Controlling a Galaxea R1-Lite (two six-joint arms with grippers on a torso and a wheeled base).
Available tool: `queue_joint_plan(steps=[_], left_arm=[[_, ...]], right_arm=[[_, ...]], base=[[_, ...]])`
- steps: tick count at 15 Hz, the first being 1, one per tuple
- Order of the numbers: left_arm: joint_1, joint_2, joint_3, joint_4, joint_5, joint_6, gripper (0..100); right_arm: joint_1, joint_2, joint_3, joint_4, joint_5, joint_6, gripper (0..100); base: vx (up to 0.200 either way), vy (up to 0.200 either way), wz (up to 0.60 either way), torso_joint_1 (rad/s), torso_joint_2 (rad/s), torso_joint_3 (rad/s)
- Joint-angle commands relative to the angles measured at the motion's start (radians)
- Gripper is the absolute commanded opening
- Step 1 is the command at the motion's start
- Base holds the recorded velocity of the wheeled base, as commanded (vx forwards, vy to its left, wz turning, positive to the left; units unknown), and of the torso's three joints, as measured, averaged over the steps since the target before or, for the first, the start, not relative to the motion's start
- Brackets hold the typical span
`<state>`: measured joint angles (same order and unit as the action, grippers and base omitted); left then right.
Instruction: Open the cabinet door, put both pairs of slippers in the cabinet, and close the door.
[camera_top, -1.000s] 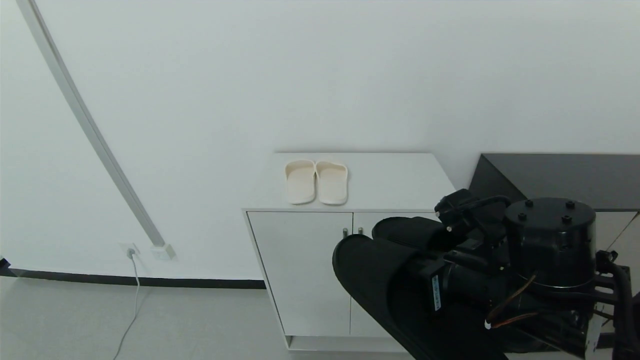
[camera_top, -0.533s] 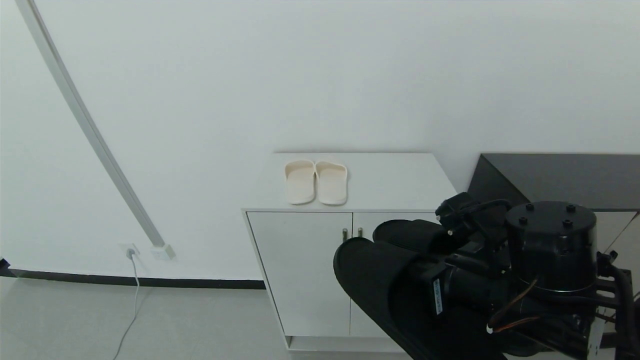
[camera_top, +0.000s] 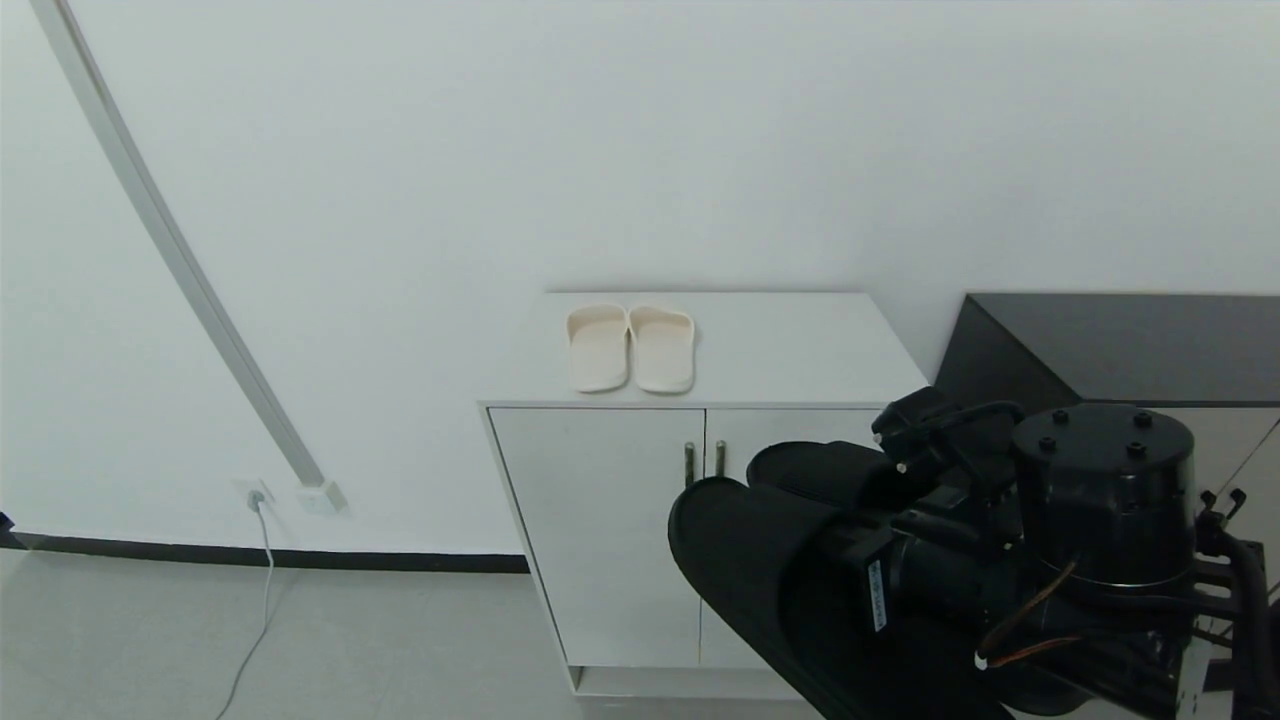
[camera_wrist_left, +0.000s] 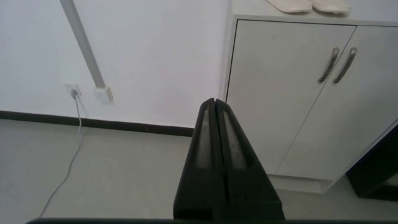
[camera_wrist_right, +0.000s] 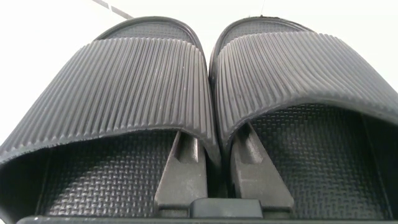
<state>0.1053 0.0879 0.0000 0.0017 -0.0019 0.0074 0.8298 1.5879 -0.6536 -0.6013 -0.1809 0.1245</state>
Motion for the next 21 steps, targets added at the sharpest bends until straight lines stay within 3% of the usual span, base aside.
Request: queue_joint_plan(steps=[1,21], left_arm=[[0.001,0.001,0.000,0.000,0.000,0.000,0],[0.001,0.001,0.000,0.000,0.000,0.000,0]], right_arm=[[0.002,0.001,0.002,0.000,0.000,0.000,0],[0.000,0.001,0.006,-0.002,0.001,0.000,0]], base=[[0.000,0.000,0.00,-0.168,0.37,0.198],[0.000,0.000,0.00,-0.201,0.50,0.298]])
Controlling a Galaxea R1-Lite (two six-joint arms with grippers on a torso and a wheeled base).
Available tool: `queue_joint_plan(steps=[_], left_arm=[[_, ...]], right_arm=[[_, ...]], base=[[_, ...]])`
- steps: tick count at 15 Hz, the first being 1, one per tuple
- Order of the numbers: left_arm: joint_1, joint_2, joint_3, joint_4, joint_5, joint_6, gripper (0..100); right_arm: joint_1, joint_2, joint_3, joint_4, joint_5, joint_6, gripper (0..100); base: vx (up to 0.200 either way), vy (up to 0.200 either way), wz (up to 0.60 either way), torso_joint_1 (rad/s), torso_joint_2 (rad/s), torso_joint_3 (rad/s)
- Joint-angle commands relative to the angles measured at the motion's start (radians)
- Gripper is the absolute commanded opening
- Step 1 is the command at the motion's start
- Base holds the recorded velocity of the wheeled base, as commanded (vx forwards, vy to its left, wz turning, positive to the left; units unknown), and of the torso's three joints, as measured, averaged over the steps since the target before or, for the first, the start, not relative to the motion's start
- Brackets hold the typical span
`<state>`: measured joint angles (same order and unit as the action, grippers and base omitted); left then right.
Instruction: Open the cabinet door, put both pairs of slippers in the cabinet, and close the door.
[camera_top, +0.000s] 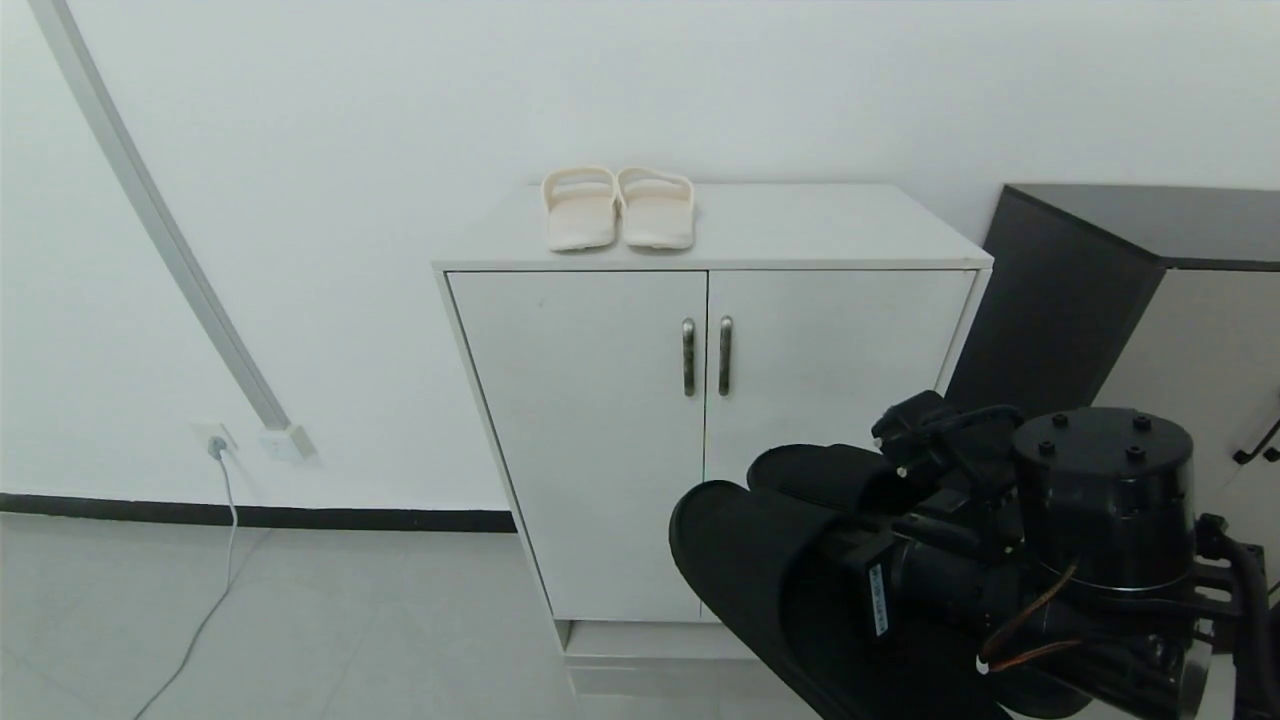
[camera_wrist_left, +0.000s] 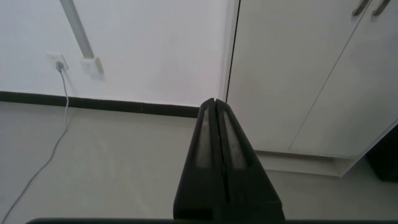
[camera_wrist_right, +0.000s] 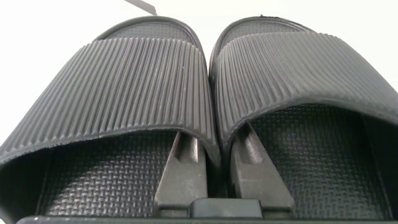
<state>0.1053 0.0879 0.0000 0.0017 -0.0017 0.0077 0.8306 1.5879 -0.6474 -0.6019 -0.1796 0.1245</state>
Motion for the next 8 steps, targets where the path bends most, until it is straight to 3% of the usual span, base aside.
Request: queue_joint_plan(steps=[1,8], left_arm=[[0.001,0.001,0.000,0.000,0.000,0.000,0],[0.001,0.001,0.000,0.000,0.000,0.000,0]], right_arm=[[0.001,0.001,0.002,-0.001,0.000,0.000,0],[0.001,0.015,0.008,-0.013,0.000,0.000,0]], base=[[0.000,0.000,0.00,-0.144,0.49,0.320],[0.000,0.000,0.00,-0.124,0.47,0.342]])
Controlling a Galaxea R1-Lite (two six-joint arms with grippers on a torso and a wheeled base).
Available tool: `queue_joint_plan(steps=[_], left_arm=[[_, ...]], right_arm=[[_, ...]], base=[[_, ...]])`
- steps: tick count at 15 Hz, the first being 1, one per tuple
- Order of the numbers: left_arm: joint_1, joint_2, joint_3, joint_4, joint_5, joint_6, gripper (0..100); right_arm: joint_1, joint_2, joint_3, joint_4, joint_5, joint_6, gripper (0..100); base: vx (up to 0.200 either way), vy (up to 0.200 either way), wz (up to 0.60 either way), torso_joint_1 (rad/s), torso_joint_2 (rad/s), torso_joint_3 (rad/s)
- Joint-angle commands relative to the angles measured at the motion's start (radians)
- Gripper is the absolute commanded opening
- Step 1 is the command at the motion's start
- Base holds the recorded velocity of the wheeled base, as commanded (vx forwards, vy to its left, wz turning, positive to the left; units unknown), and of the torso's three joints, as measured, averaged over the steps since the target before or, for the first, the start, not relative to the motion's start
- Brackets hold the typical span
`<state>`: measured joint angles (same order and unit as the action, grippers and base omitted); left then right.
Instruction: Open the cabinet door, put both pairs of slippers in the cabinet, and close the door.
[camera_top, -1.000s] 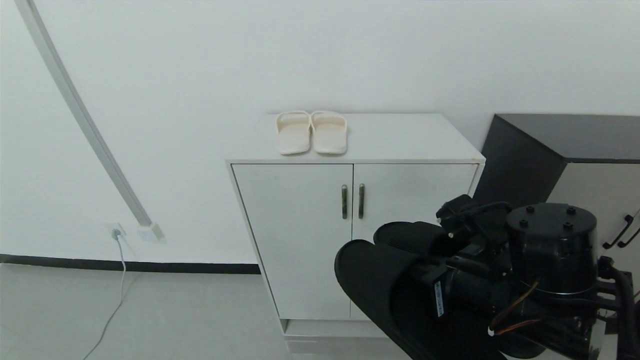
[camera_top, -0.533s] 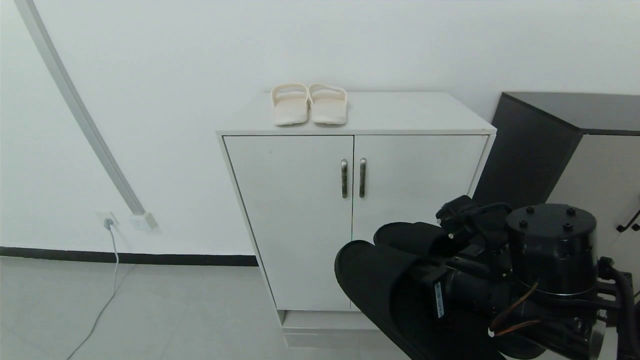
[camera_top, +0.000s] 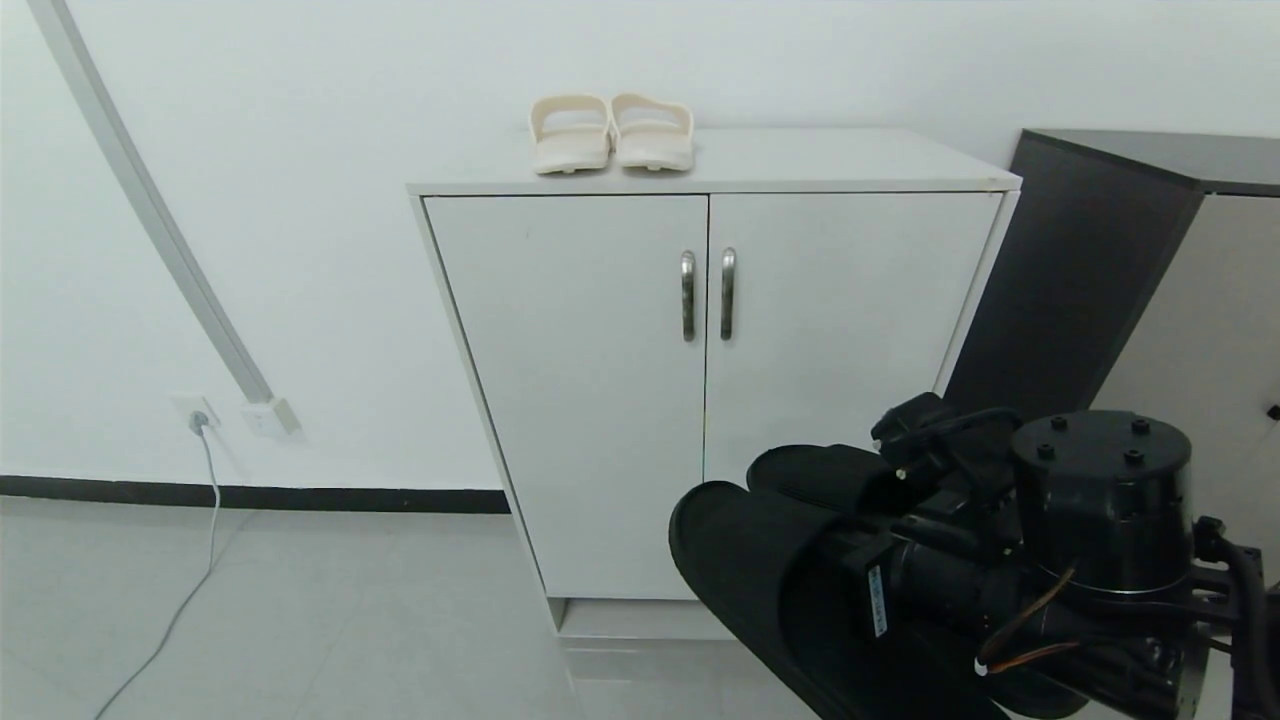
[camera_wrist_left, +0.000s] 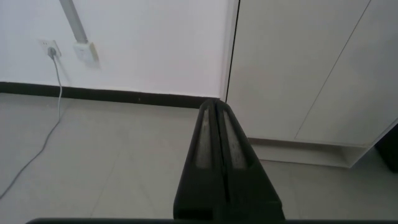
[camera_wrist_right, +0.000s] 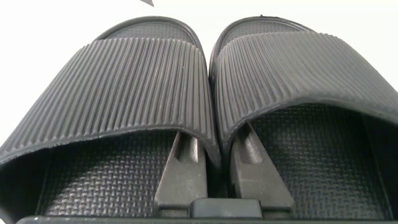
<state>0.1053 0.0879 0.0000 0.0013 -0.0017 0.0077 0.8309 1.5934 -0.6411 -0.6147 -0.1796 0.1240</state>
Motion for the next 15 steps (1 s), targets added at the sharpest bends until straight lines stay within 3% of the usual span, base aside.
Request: queue_joint_plan(steps=[1,6,14,15], left_arm=[[0.001,0.001,0.000,0.000,0.000,0.000,0],[0.001,0.001,0.000,0.000,0.003,0.006,0],[0.001,0.000,-0.011,-0.012,0.017,0.006,0],[-0.001,0.087,-0.166,-0.060,0.028,-0.031,0]], right_arm=[[-0.001,0.010,0.004,0.000,0.000,0.000,0],[-0.004,0.026,0.018,-0.002,0.002,0.003,0],[-0.003,0.042,0.043,-0.066,-0.003,-0.001,0],[-0.004,0.042,0.046,-0.068,-0.003,-0.001,0]], base=[[0.000,0.000,0.00,-0.090,0.46,0.373],[0.000,0.000,0.00,-0.034,0.42,0.372],[0.000,0.000,0.00,-0.001,0.04,0.037],[0.000,0.000,0.00,0.000,0.00,0.000]])
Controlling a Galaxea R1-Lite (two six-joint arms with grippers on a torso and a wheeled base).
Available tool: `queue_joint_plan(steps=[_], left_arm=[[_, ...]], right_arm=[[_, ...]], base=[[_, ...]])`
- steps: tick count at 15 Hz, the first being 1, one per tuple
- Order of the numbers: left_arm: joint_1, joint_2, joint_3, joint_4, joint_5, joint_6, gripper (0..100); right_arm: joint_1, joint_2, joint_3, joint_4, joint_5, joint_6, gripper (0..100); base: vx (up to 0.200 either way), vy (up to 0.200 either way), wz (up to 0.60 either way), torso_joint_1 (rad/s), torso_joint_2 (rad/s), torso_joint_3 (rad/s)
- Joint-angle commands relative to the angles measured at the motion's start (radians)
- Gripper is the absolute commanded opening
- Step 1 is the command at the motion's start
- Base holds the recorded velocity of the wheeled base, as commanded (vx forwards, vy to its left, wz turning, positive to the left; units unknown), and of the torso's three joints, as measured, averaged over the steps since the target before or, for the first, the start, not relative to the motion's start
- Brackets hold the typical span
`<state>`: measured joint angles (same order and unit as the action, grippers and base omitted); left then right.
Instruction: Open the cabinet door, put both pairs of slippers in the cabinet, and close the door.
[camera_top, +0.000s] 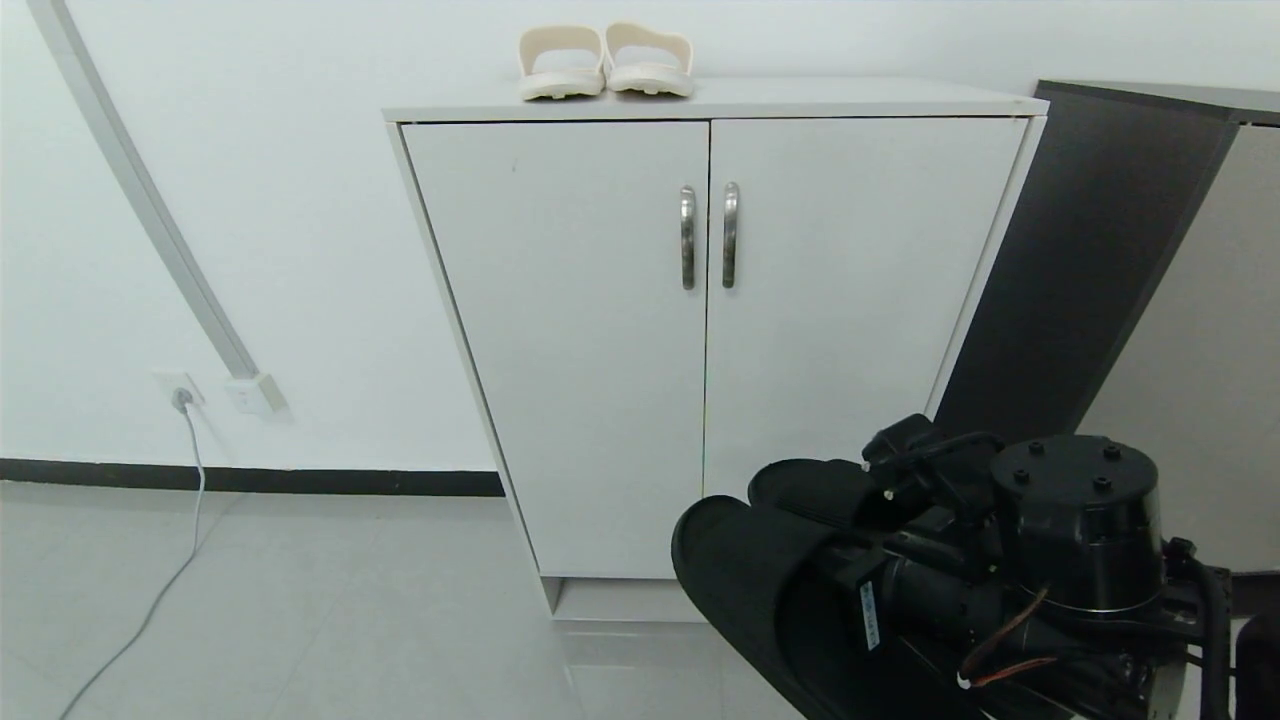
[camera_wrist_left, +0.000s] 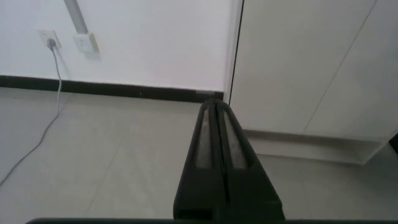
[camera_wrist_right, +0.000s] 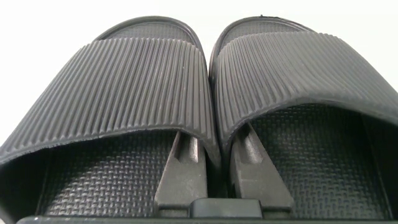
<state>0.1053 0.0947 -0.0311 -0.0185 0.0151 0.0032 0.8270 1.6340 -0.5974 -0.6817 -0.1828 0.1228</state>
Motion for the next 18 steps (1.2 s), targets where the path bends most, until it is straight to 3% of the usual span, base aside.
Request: queue_joint_plan(steps=[1,2,3,4,5,7,14,15,18], left_arm=[[-0.006,0.247,-0.306,-0.054,0.003,-0.178,0],[-0.015,0.341,-0.363,-0.055,-0.049,-0.190,0],[-0.035,0.424,-0.369,-0.057,-0.162,-0.143,0],[-0.045,0.470,-0.374,-0.058,-0.280,-0.129,0],[-0.047,0.519,-0.382,-0.060,-0.348,-0.127,0],[-0.088,0.634,-0.440,-0.063,-0.422,-0.124,0],[-0.450,1.057,-0.741,-0.069,-0.423,-0.123,0],[-0.486,1.119,-0.768,-0.103,-0.425,-0.123,0],[-0.581,1.318,-0.820,-0.324,-0.414,-0.131,0]], right_arm=[[0.001,0.001,0.002,-0.006,0.002,0.000,0],[0.001,0.001,0.004,-0.007,0.000,-0.002,0],[0.000,0.001,0.002,-0.015,0.002,0.000,0],[0.001,0.001,0.007,-0.032,0.000,-0.003,0],[0.000,0.000,0.007,-0.041,0.000,-0.006,0],[-0.002,-0.002,0.007,-0.042,0.000,-0.006,0],[-0.008,0.004,0.008,-0.042,0.000,-0.006,0],[-0.008,0.006,0.008,-0.041,0.000,-0.005,0],[-0.008,0.007,0.010,-0.041,0.006,-0.005,0]], base=[[0.000,0.000,0.00,0.000,0.00,0.000],[0.000,0.000,0.00,0.000,0.00,0.000],[0.000,0.000,0.00,0.000,0.00,0.000],[0.000,0.000,0.00,0.000,0.00,0.000],[0.000,0.000,0.00,0.000,0.00,0.000],[0.000,0.000,0.00,0.000,0.00,0.000],[0.000,0.000,0.00,0.000,0.00,0.000],[0.000,0.000,0.00,0.000,0.00,0.000],[0.000,0.000,0.00,0.000,0.00,0.000]])
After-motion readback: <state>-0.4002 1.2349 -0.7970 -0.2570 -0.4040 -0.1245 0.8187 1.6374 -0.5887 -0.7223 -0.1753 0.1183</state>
